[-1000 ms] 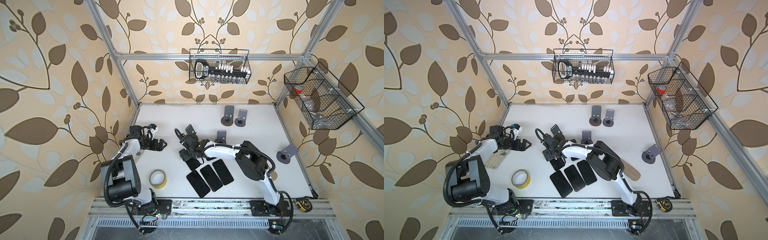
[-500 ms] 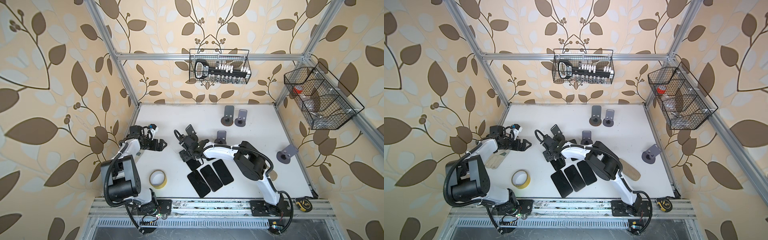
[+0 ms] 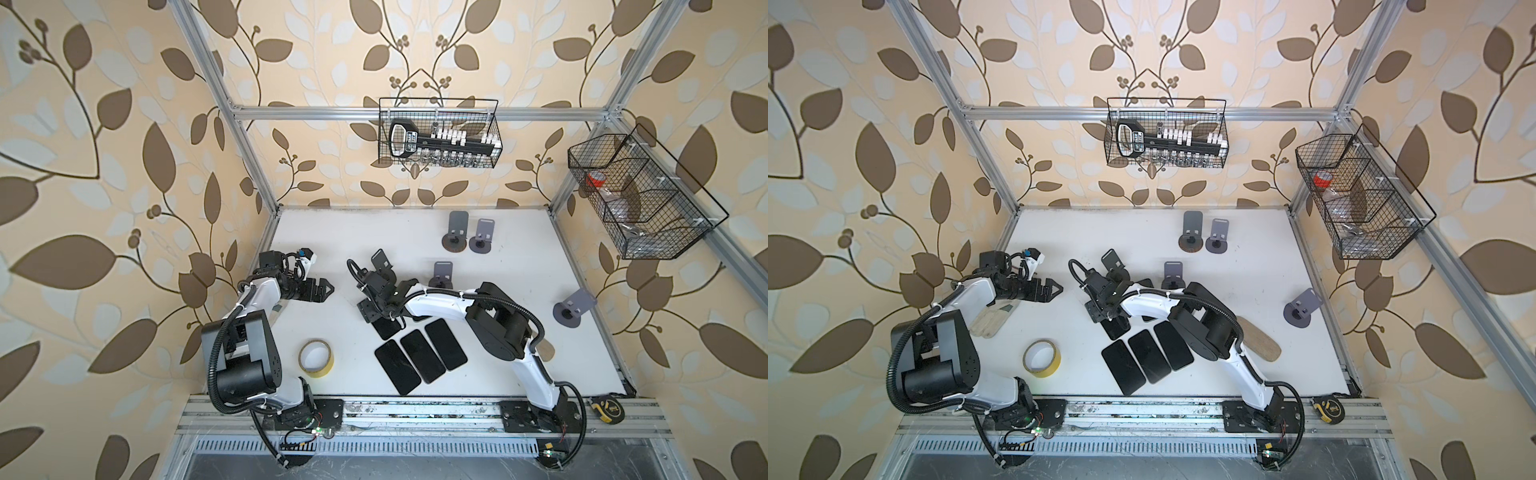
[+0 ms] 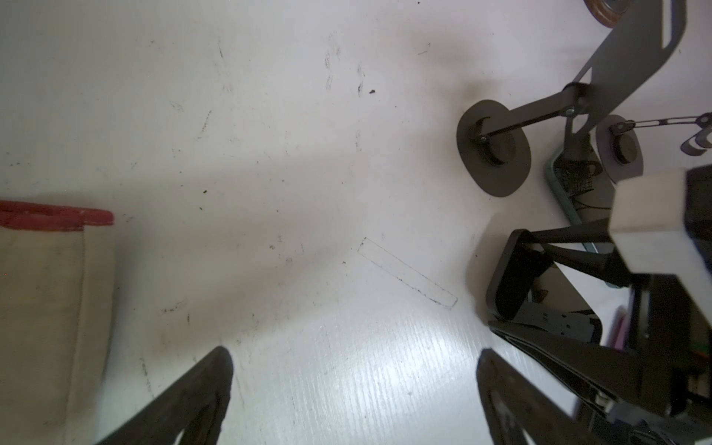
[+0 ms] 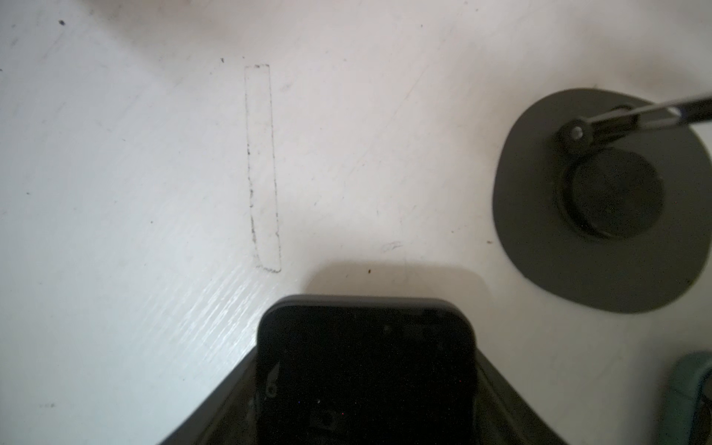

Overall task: Remove the phone from the phone stand
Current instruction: Place the phone at the center of the table.

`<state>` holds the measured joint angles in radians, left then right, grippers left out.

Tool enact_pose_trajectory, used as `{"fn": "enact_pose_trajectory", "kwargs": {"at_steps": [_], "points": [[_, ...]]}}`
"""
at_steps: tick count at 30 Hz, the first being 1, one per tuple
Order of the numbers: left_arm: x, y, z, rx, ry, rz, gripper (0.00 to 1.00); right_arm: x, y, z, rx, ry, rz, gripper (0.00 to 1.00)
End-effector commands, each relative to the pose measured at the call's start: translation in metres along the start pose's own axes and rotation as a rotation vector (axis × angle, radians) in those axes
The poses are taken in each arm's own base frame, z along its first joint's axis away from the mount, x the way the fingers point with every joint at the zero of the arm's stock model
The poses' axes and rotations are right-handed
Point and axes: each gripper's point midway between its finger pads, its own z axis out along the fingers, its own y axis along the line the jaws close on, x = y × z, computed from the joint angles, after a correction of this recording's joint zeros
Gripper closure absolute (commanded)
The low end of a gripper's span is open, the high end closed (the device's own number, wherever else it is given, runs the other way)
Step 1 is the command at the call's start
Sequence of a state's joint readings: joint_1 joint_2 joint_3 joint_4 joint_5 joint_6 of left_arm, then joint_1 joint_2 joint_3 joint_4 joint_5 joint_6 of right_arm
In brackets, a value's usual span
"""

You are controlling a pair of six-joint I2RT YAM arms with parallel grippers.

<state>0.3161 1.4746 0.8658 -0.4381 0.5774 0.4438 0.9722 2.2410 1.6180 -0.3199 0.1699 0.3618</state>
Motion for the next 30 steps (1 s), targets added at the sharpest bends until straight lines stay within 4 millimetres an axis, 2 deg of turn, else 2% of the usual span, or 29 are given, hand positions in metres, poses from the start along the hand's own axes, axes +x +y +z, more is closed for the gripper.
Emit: {"fn": "enact_pose_trajectory", "kwargs": {"at_steps": [1,7,24,30], "points": [[-0.005,-0.003,-0.003,0.028,-0.017,0.006,0.01,0.054,-0.018,0.031,0.059,0.159,-0.023,0.29],[-0.005,-0.003,-0.003,0.031,-0.017,0.008,0.01,0.059,-0.018,0.032,0.054,0.174,-0.029,0.24],[-0.004,-0.005,-0.004,0.034,-0.018,0.011,0.01,0.059,-0.020,0.032,0.062,0.177,-0.042,0.21],[-0.004,-0.004,-0.003,0.034,-0.015,0.009,0.01,0.045,-0.014,0.024,0.039,0.143,-0.037,0.20]]}}
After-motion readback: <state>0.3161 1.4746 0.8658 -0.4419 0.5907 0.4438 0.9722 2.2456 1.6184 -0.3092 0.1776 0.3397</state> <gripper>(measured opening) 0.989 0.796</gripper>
